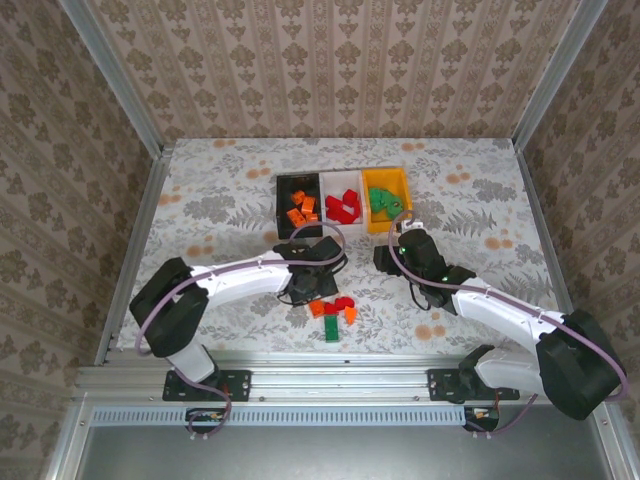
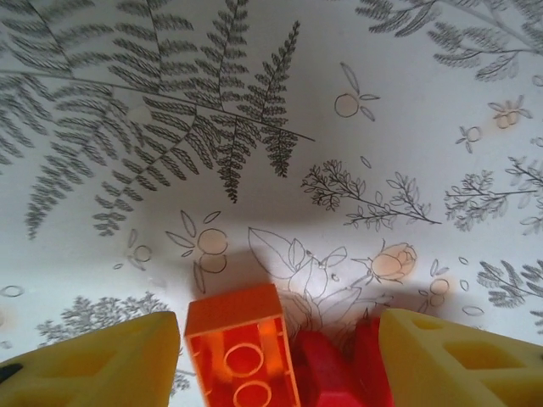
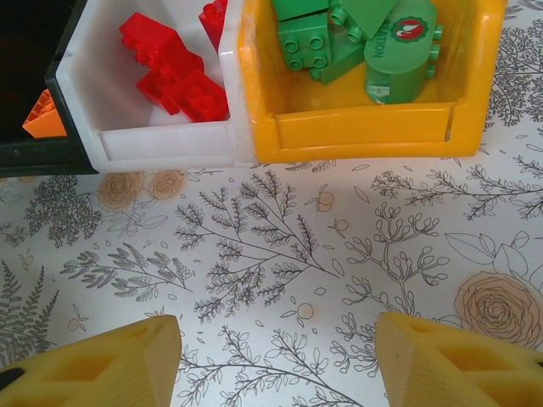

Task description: Sort the legos into containers by color

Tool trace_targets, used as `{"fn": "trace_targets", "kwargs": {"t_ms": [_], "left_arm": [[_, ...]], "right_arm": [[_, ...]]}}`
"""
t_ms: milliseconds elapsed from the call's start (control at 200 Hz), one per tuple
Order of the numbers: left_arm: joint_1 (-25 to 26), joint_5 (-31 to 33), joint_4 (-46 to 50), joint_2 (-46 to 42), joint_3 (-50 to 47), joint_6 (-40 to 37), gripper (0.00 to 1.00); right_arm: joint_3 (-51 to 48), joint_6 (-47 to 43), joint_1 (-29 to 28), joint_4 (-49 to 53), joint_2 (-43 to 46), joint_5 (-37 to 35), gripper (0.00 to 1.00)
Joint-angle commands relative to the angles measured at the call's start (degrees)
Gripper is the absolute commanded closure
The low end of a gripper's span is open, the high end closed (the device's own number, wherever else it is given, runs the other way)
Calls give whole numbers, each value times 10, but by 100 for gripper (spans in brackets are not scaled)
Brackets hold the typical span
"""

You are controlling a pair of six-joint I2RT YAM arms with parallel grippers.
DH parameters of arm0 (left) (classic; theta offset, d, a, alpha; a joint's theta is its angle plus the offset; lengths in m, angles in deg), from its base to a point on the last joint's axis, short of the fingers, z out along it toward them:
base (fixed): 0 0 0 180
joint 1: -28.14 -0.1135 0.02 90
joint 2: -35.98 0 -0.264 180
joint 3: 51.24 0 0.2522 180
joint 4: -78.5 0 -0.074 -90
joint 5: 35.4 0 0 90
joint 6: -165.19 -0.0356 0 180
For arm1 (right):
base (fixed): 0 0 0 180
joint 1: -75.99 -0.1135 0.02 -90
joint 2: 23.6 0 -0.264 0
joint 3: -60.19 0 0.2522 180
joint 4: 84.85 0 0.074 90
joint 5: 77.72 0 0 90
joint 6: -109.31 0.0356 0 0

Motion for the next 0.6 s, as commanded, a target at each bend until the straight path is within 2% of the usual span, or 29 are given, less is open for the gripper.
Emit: {"fn": "trace_targets", "kwargs": {"t_ms": [0, 305, 530, 595], "left_arm": [[3, -14, -12, 20, -7, 49, 41], [0, 10, 14, 7, -19, 56, 44], [-4, 87, 134, -55, 12, -32, 39], [5, 76, 131, -66, 1, -79, 37]], "right_arm": [[11, -11, -3, 9, 6, -13, 37], [11, -10, -3, 7, 3, -12, 37], [11, -10, -3, 7, 2, -12, 37], [12, -9, -3, 7, 1, -11, 37]]}}
